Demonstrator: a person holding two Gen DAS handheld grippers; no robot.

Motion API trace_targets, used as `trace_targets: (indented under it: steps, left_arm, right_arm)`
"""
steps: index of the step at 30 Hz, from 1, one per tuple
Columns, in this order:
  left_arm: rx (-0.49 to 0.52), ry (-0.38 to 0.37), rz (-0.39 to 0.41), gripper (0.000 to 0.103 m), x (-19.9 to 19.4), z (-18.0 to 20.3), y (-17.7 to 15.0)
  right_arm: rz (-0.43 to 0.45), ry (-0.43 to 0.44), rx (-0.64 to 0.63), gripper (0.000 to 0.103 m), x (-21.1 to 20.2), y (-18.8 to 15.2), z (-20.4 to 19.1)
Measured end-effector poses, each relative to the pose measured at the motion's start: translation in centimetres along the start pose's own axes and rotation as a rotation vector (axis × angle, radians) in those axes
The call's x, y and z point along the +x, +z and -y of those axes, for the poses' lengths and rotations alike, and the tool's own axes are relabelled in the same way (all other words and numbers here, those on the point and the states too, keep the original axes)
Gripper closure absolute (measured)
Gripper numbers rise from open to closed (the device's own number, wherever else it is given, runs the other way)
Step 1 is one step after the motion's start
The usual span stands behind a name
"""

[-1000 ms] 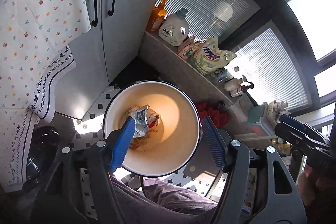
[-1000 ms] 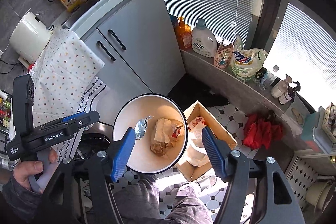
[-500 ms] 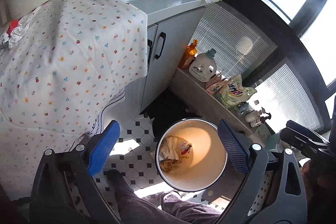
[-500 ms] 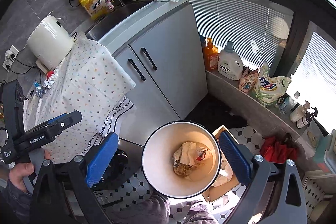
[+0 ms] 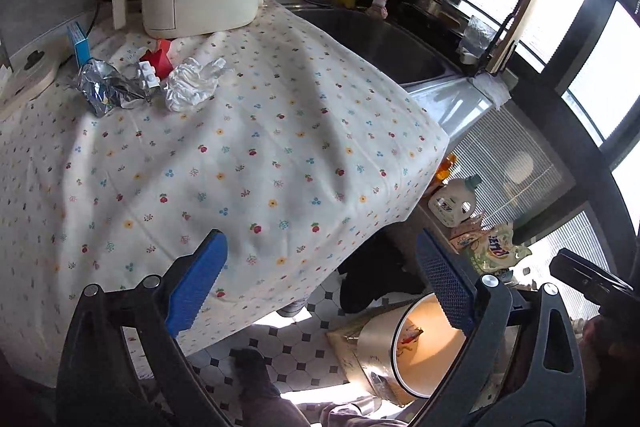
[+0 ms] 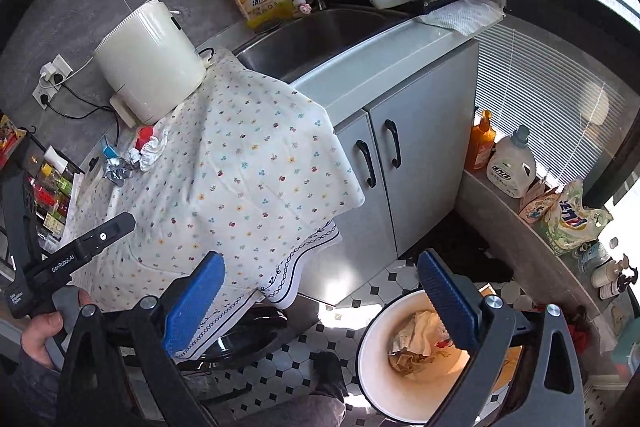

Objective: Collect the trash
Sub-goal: 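Move both tools back to the remaining trash on the counter, then grasp the silver foil bag with the left tool while the right tool grasps crumpled tissue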

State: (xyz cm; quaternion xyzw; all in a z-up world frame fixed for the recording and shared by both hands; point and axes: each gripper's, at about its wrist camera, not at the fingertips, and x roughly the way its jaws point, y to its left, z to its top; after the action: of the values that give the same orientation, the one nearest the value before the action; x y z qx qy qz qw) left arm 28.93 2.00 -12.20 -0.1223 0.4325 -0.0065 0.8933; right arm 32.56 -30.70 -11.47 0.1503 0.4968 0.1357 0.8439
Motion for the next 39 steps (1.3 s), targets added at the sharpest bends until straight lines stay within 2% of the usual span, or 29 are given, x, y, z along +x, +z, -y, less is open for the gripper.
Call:
trace_targets:
  steps: [10,15,21,27,33,39]
  left_arm:
    - [-0.102,0.058,0.088,0.009,-1.4,-10.4,3.8]
    - [-0.117,0.080,0.109,0.009,-1.4,-15.0,5.2]
    - [-0.129,0.096,0.118,0.009,-0.8,-19.1,6.9]
    - [-0.156,0.100,0.117,0.010,0.4,-21.6,8.4]
    - [-0.168,0.097,0.082,0.020,3.2,-23.2,9.8]
    - [-0.203,0.116,0.045,0.041,5.6,-24.6,10.6]
  right_arm:
    - [0.016,0.045,-0.079,0.008,4.2,3.0,-9.4]
    - [0.030,0.066,-0.100,0.008,6.5,4.3,-13.5]
    - [0.033,0.085,-0.119,0.008,9.1,5.5,-17.7]
    - [0.024,0.090,-0.163,0.009,10.9,6.8,-21.0]
    - [0.017,0.074,-0.175,0.010,12.3,8.1,-22.6]
    - [-0.013,0.055,-0.168,0.012,13.6,8.5,-22.9]
